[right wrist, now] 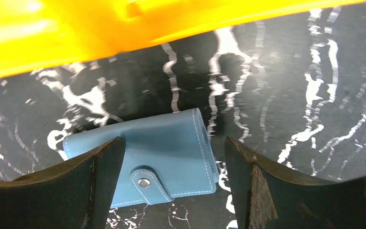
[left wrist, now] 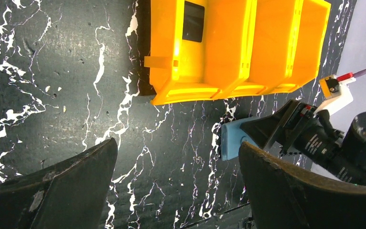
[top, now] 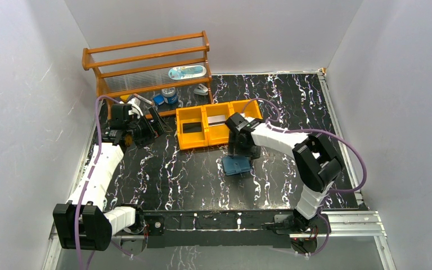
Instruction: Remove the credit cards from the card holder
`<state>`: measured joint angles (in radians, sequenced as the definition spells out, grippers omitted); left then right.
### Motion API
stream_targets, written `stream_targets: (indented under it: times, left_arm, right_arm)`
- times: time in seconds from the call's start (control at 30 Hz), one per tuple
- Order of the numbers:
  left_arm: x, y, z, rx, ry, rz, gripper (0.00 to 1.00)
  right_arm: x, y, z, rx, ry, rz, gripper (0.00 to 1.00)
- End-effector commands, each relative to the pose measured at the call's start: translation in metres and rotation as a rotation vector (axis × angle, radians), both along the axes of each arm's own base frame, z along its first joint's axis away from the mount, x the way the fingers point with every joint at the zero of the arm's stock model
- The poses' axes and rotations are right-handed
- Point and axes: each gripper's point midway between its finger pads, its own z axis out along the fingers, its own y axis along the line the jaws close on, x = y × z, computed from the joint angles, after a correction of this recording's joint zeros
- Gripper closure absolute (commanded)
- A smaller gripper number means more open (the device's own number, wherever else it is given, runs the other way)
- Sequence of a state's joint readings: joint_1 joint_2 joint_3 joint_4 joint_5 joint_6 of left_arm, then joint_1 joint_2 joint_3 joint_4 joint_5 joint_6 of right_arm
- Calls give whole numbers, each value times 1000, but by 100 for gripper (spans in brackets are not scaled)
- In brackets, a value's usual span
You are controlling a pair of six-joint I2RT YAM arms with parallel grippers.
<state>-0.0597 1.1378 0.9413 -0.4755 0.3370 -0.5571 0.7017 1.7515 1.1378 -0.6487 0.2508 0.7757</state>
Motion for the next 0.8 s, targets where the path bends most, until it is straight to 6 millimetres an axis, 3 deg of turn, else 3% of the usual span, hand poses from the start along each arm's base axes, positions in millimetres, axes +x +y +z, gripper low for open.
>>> stream_targets:
  times: [0.0,0.1,0.2,0.33,0.4,0.47,0.6,0.67,0.77]
  left_arm:
    - [0,-1,7,-9,-14,-18,2]
    - [-2,0,4,-3,-10,-16,2]
    - [-3,0,0,-7,-1,-14,2]
    - [-3,-5,-2,-26,6,-42,2]
    - [-3,-13,-1,-53,-2,-84,2]
    - [-3,-22,-4,-81,13,-129,3]
    - [-10,-55,-15,-75,46,-256,6]
    - [-18,-81,-24,-46,69,-341,7]
    - [-36,-117,-39,-46,120,-451,10]
  right_arm:
    - [-26,13,-17,-119,2,266,17]
    - [-35,36,-12,-40,-41,432,19]
    - [-38,60,15,94,-137,558,19]
    - [-29,70,56,155,-254,597,15]
    - [-31,65,72,173,-274,570,12]
    - [-36,45,69,147,-274,448,8]
    - [-68,12,34,155,-135,186,10]
    - [-84,31,25,298,-51,99,21]
    - [-89,47,18,412,-9,-11,24]
